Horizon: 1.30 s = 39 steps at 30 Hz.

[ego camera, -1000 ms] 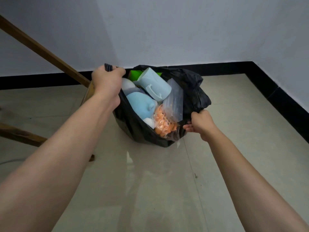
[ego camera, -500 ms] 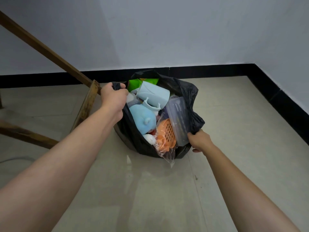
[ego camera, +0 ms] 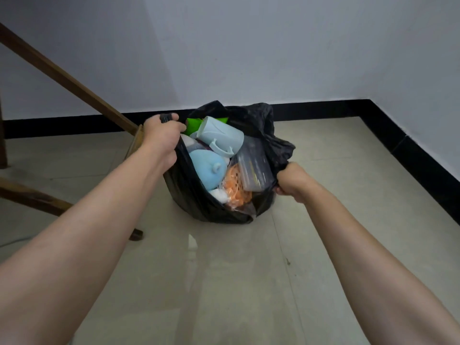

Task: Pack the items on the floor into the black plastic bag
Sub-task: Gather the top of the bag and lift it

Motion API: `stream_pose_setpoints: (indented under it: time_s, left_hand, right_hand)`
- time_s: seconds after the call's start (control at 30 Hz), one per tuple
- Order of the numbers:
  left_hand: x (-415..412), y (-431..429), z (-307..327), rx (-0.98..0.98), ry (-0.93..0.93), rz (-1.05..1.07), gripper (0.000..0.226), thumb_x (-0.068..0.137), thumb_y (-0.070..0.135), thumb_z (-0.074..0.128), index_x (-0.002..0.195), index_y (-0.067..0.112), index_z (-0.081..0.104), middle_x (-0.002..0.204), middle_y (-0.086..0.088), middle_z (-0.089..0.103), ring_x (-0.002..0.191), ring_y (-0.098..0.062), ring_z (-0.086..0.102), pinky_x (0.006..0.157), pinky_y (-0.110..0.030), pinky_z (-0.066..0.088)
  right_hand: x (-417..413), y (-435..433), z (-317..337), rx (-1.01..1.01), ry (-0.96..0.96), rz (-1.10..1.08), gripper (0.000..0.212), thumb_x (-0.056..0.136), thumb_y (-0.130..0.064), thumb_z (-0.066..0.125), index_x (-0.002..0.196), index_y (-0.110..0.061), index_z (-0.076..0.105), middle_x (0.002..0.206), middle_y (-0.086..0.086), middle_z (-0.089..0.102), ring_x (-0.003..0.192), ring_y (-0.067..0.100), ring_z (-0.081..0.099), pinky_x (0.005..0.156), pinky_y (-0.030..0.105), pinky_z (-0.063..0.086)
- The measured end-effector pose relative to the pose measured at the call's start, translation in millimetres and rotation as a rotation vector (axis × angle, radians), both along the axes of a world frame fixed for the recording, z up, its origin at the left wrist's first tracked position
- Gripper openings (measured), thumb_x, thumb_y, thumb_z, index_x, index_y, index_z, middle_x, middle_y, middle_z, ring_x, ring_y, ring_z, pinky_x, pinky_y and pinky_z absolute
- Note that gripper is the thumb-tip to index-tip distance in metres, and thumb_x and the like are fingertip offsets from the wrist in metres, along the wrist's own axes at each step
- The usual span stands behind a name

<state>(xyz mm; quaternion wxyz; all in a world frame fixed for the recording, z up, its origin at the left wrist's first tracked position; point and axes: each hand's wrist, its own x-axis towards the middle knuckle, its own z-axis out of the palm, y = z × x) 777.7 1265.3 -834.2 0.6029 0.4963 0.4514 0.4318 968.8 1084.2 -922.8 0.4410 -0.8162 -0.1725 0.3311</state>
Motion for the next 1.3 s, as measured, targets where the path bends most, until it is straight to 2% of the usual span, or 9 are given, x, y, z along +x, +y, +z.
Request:
stream_pose_setpoints:
  time_s: [0.13, 0.23, 0.5, 0.63, 0.83, 0.93, 1.07, 1.17, 1.3]
  left_hand:
    - [1, 5, 0, 0.019, -0.017, -0.045, 0.028, 0.084, -0.01, 0.057, 0.095, 0.015, 0.06, 0.088, -0.008, 0.059, 0.078, -0.019, 0.06, 0.063, -0.028, 0.053]
    - [-5, 8, -24, 0.058, 0.088, -0.089, 0.026, 0.09, -0.002, 0.057, 0.107, 0.016, 0.064, 0.099, -0.01, 0.065, 0.083, -0.02, 0.064, 0.071, -0.031, 0.056]
    - [0, 24, 25, 0.066, 0.092, -0.027, 0.029, 0.104, 0.024, 0.041, 0.086, 0.015, 0.062, 0.063, 0.005, 0.05, 0.05, -0.008, 0.047, 0.049, -0.018, 0.041]
    - [-7, 35, 18, 0.091, 0.052, -0.044, 0.027, 0.103, 0.021, 0.04, 0.089, 0.017, 0.062, 0.064, 0.006, 0.046, 0.05, -0.007, 0.038, 0.051, -0.018, 0.034]
    - [-17, 18, -25, 0.261, 0.185, -0.082, 0.024, 0.104, 0.02, 0.041, 0.101, 0.016, 0.064, 0.066, 0.003, 0.051, 0.049, -0.008, 0.046, 0.054, -0.024, 0.041]
    - [-16, 16, -30, 0.376, 0.254, -0.082, 0.023, 0.103, 0.022, 0.041, 0.105, 0.017, 0.063, 0.071, 0.003, 0.056, 0.057, -0.006, 0.053, 0.064, -0.024, 0.047]
    - [-16, 13, -41, 0.494, 0.355, -0.098, 0.022, 0.101, 0.027, 0.045, 0.104, 0.021, 0.066, 0.09, 0.003, 0.064, 0.082, -0.009, 0.059, 0.077, -0.026, 0.047]
    - [-17, 16, -48, 0.548, 0.421, -0.104, 0.029, 0.099, 0.033, 0.046, 0.102, 0.013, 0.067, 0.107, -0.008, 0.066, 0.098, -0.018, 0.061, 0.089, -0.039, 0.05]
    - [-19, 17, -52, 0.505, 0.43, -0.118, 0.03, 0.1, 0.032, 0.045, 0.108, 0.012, 0.067, 0.111, -0.009, 0.066, 0.103, -0.019, 0.061, 0.091, -0.043, 0.051]
  right_hand:
    - [-7, 6, 19, 0.035, -0.03, 0.0, 0.027, 0.087, 0.009, 0.032, 0.08, -0.006, 0.053, 0.075, 0.015, 0.056, 0.052, 0.022, 0.054, 0.056, 0.034, 0.043]
    - [-18, 12, 11, 0.016, -0.02, 0.052, 0.026, 0.088, 0.01, 0.031, 0.083, -0.004, 0.052, 0.072, 0.016, 0.055, 0.053, 0.022, 0.053, 0.052, 0.032, 0.041]
    - [-8, 36, 64, 0.095, 0.002, 0.092, 0.028, 0.089, 0.011, 0.027, 0.083, -0.004, 0.049, 0.069, 0.015, 0.051, 0.031, 0.009, 0.045, 0.036, 0.018, 0.031]
    - [-15, 34, 42, 0.233, -0.043, 0.097, 0.024, 0.092, 0.002, 0.038, 0.074, -0.01, 0.05, 0.066, 0.012, 0.052, 0.057, 0.021, 0.048, 0.056, 0.035, 0.035]
    - [-7, 24, -28, 0.207, -0.042, -0.008, 0.023, 0.098, -0.021, 0.05, 0.078, -0.014, 0.06, 0.073, 0.009, 0.059, 0.07, 0.024, 0.054, 0.064, 0.036, 0.041]
    - [-4, 17, -42, 0.119, -0.272, 0.056, 0.023, 0.097, -0.017, 0.052, 0.075, -0.009, 0.056, 0.071, 0.008, 0.06, 0.071, 0.027, 0.056, 0.063, 0.031, 0.039]
    - [2, 9, -50, 0.096, -0.642, 0.113, 0.013, 0.095, -0.018, 0.053, 0.099, -0.007, 0.059, 0.1, 0.012, 0.057, 0.087, 0.027, 0.055, 0.068, 0.03, 0.038]
    - [-4, 20, -46, 0.342, -0.594, 0.124, 0.024, 0.098, -0.029, 0.053, 0.112, -0.011, 0.063, 0.108, 0.005, 0.062, 0.092, 0.007, 0.055, 0.075, 0.033, 0.051]
    - [-15, 38, -50, 0.354, -0.463, 0.151, 0.048, 0.086, -0.049, 0.065, 0.12, -0.017, 0.053, 0.116, 0.003, 0.056, 0.11, 0.014, 0.056, 0.094, 0.043, 0.052]
